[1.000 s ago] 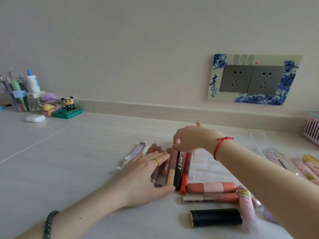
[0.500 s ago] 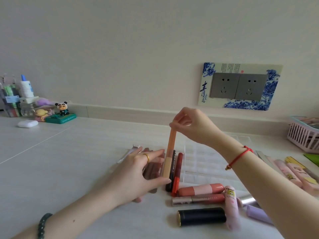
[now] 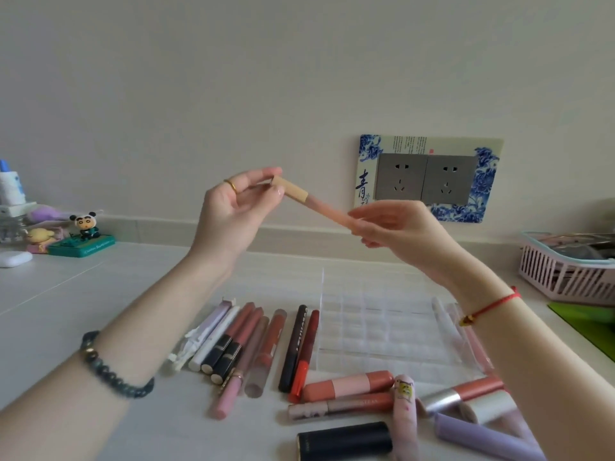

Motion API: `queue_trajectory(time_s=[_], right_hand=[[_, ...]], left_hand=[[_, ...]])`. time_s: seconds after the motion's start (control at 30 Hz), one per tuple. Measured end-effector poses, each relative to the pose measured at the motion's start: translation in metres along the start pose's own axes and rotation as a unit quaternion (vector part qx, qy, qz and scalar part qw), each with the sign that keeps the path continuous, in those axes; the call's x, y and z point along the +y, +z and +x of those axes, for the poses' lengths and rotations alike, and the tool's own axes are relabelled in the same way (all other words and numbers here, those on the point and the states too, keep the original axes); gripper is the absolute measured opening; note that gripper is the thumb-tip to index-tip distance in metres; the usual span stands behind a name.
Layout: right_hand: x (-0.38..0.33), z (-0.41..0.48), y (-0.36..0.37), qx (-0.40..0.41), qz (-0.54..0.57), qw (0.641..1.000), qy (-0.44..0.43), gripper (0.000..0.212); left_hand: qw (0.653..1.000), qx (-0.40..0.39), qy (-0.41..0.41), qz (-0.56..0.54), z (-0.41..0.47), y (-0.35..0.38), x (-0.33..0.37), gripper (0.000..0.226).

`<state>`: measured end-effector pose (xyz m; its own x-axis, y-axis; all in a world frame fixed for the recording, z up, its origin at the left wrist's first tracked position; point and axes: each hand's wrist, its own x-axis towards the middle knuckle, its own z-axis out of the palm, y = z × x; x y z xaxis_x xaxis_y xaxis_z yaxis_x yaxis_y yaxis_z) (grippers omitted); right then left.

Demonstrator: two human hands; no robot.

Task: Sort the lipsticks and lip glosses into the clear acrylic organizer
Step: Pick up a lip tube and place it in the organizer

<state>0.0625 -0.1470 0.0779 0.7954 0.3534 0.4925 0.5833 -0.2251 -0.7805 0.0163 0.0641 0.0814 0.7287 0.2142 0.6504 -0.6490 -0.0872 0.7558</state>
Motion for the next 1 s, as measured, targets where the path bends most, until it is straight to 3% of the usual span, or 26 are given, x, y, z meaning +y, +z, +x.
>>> queue_trajectory(time_s=[0.2, 0.37, 0.6, 0.8, 1.0], right_hand=[[0.013, 0.003, 0.006, -0.039, -0.11, 0.993, -0.02, 0.016], [0.016, 0.0, -0.019, -0.042, -0.153, 0.987, 0.013, 0.018], [0.019, -0.02, -0.076, 0.013, -0.193, 0.98, 0.043, 0.017], [0.032, -0.038, -0.091, -0.004, -0.227, 0.972, 0.069, 0.015], [0.027, -0.036, -0.103, 0.035, -0.141, 0.987, 0.064, 0.031]], left_hand=[[0.994, 0.019, -0.046, -0.098, 0.018, 0.047, -0.018, 0.014], [0.992, -0.031, -0.039, -0.12, 0.019, 0.086, -0.026, 0.02], [0.988, -0.138, -0.037, -0.06, 0.008, 0.148, -0.038, 0.017], [0.986, -0.164, -0.037, 0.004, -0.003, 0.171, -0.054, 0.014], [0.981, -0.18, -0.056, 0.035, -0.011, 0.17, -0.068, 0.02]])
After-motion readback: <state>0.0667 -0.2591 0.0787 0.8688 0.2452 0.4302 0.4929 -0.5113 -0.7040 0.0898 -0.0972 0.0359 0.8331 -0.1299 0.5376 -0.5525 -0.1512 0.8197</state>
